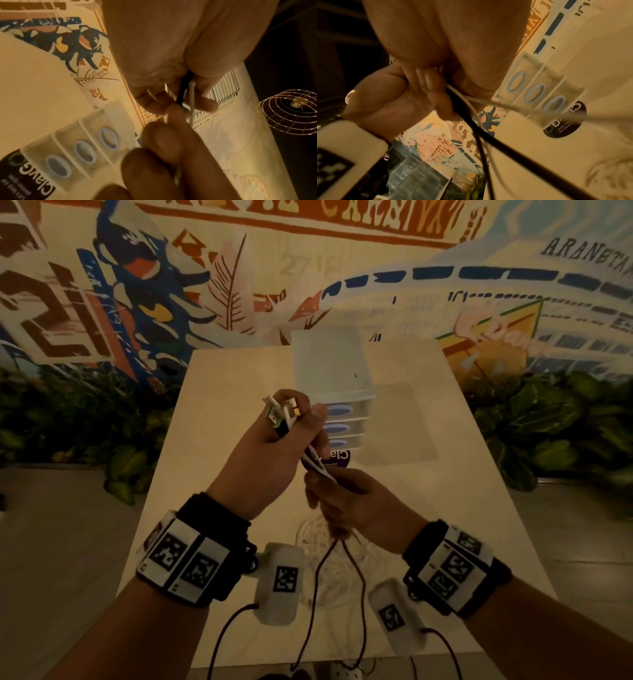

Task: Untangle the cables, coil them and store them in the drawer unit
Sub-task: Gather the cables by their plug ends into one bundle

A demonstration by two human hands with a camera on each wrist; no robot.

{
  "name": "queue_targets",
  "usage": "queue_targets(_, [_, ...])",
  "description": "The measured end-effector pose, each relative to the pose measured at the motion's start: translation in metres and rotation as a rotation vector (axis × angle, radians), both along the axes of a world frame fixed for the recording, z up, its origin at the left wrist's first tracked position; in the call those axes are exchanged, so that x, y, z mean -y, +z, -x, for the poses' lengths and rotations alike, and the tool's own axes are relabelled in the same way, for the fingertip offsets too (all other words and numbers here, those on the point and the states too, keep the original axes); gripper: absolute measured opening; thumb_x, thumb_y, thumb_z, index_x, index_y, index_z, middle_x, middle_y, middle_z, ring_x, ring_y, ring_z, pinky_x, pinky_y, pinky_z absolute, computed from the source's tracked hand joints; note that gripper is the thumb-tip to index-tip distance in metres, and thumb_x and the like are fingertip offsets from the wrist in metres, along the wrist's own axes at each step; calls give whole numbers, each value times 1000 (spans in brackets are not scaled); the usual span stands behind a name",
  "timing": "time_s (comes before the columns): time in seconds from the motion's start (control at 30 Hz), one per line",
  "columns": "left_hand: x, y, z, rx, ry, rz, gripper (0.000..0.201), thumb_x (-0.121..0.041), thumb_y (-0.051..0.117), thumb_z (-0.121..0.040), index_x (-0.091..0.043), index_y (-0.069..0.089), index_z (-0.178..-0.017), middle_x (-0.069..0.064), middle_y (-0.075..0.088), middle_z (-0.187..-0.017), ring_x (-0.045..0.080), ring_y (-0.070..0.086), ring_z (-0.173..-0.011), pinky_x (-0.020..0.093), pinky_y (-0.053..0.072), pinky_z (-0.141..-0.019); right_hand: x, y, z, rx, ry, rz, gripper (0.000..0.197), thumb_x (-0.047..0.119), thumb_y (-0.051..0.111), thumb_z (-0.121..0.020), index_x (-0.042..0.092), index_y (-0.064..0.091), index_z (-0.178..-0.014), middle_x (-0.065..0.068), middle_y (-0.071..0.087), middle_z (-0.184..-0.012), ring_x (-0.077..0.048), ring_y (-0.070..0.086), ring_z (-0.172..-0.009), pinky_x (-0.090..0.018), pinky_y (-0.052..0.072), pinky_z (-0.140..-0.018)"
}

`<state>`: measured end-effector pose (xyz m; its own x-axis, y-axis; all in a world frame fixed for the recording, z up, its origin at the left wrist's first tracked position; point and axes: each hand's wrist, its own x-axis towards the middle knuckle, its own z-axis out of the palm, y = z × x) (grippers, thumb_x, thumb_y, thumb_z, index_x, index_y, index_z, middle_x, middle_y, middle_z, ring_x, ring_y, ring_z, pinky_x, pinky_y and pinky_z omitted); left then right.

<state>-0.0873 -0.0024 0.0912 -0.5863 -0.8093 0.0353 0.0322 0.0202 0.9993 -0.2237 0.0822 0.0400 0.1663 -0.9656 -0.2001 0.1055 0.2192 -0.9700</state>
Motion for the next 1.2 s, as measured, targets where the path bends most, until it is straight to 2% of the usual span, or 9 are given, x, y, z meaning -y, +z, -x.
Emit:
queue_targets(0.2, [-11,-5,-2,-36,-221,-196,39,-28,66,-96,-15,63,-133,17,73,-114,30,73,-99,27,59,-67,-10,9,10,-204,14,47,39,38,49,-106,25,55,-70,1,34,-53,-14,29,-44,-23,30,-44])
queue_targets(0.3, [-11,-5,3,-3,-162,-223,38,-31,51,-102,-2,70,-114,21,75,-91,29,74,-83,29,57,-59,-7,19,12,-273,88,76,34,30,49,-107,16,55,-77,-2,40,-52,-12,34,-40,-22,34,-42])
queue_targets(0.43, [-5,9,5,-81,-107,-133,40,-31,38,-107,-8,66,-90,7,49,-48,33,74,-75,38,59,-70,-9,7,20,-206,97,31,39,33,59,-103,5,56,-75,-16,46,-58,-20,50,-44,-35,52,-54])
queue_targets(0.5, [0,20,2,-136,-91,-129,39,-31,36,-109,-11,62,-89,1,37,-47,24,63,-54,47,58,-69,-21,-13,20,-192,147,-8,42,38,61,-101,4,57,-77,-18,51,-62,-19,56,-54,-35,53,-64])
queue_targets(0.57, [7,29,-4,-163,-72,-144,38,-32,37,-109,-14,61,-87,-1,30,-49,15,41,-42,35,52,-54,-40,-36,18,-203,193,-74,42,47,60,-98,7,65,-88,-13,66,-77,-20,61,-70,-33,50,-74])
queue_targets(0.7, [16,39,-15,-155,-30,-197,39,-36,36,-109,-18,58,-83,-1,24,-52,11,22,-41,22,30,-43,-70,-72,12,-258,117,-72,47,64,58,-92,18,72,-91,2,73,-94,-23,66,-100,-53,46,-105])
queue_targets(0.97, [17,45,-23,-117,9,-253,39,-43,37,-107,-22,56,-80,-5,25,-55,8,17,-41,24,13,-43,-96,-119,10,-553,183,-108,60,78,56,-83,21,67,-94,-2,68,-93,-19,64,-89,-48,53,-90])
queue_targets(1.13, [6,39,-22,-81,3,-290,40,-40,36,-108,-21,56,-78,-4,25,-55,8,18,-40,19,18,-40,-76,-143,17,-663,230,-178,15,51,60,-96,40,67,-89,14,63,-93,4,58,-88,-26,48,-87])
queue_targets(1.2, [1,38,-22,-83,-11,-302,40,-40,36,-107,-21,56,-77,-3,24,-55,8,17,-40,19,17,-41,-63,-147,19,-663,144,-184,17,45,60,-99,42,66,-84,17,61,-86,7,56,-80,-18,43,-78])
